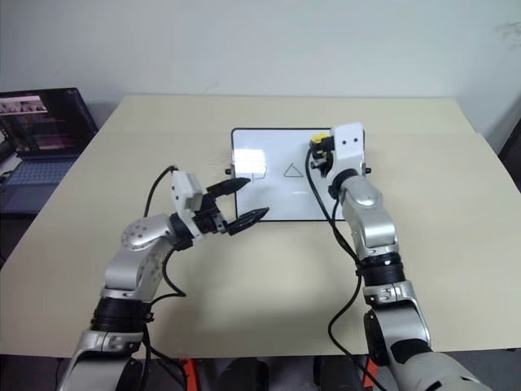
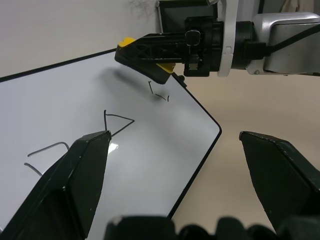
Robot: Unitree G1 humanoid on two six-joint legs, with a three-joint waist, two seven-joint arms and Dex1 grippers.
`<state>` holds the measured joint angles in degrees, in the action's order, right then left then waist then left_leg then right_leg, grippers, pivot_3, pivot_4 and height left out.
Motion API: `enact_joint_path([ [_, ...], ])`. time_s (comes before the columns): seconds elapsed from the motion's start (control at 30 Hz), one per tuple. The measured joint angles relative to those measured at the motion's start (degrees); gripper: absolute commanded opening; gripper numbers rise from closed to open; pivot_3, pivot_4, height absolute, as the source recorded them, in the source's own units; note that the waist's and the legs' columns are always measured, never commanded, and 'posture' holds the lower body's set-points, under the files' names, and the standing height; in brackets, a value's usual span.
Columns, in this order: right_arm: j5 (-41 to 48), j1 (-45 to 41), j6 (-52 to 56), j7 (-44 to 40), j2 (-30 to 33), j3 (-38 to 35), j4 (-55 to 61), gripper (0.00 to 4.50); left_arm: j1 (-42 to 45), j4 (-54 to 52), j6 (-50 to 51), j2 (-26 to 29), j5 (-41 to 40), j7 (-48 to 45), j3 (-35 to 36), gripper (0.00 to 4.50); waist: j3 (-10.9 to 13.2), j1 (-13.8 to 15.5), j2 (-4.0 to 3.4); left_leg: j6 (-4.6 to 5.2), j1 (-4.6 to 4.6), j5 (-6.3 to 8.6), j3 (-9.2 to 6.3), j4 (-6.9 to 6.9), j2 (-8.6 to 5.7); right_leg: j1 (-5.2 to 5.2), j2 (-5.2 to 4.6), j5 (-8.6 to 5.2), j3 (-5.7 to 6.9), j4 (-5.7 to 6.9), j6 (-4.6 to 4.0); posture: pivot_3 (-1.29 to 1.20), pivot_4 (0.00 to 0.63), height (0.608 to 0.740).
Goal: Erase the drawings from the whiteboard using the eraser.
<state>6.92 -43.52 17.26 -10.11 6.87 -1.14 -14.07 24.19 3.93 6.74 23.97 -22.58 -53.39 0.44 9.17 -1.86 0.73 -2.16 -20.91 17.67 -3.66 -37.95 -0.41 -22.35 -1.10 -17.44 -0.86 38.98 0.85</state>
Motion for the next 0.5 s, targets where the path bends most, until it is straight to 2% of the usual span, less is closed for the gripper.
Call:
enact_joint_path([
  [0.3,-2.42,0.78,-3.47,0.19,1.64,0.23,-3.2,1.27,0.11,-0.34,0.01,-0.15,0.0,0.45,-0.01,4.5,0.0,0.01,0.0,0.0,0.0,0.0,0.01,0.0,0.0,0.0,0.0,0.0,0.0,0.01,0.0,0.0,0.15,0.74],
  [0.5,-4.16,6.13,-1.74,0.15,2.07,1.93,0.22,1.27,0.56,-0.33,0.17,-0.48,-0.02,0.44,-0.07,4.5,0.0,0.0,0.0,0.0,0.0,0.0,0.02,-0.01,0.0,0.01,0.0,0.0,-0.02,0.02,0.0,0.0,0.15,0.74],
])
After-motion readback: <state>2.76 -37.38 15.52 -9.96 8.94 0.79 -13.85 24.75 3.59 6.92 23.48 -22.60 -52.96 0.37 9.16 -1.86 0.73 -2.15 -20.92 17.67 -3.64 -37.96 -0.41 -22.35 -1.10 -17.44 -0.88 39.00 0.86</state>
